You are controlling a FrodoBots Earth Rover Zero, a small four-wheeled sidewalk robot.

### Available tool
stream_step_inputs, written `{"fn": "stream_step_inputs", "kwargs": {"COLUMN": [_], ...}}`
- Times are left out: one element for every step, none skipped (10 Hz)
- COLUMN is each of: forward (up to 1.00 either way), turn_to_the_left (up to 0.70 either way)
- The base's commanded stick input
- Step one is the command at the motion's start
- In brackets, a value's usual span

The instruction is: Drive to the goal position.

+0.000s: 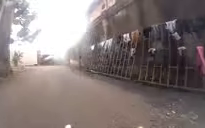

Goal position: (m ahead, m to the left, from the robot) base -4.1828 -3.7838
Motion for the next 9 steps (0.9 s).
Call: {"fn": "stream_step_inputs", "kwargs": {"forward": [0.0,0.0,0.0,0.0,0.0,0.0,0.0,0.0,0.0], "turn_to_the_left": [-0.45,-0.45,-0.45,-0.45,-0.45,-0.45,-0.45,-0.45,-0.45]}}
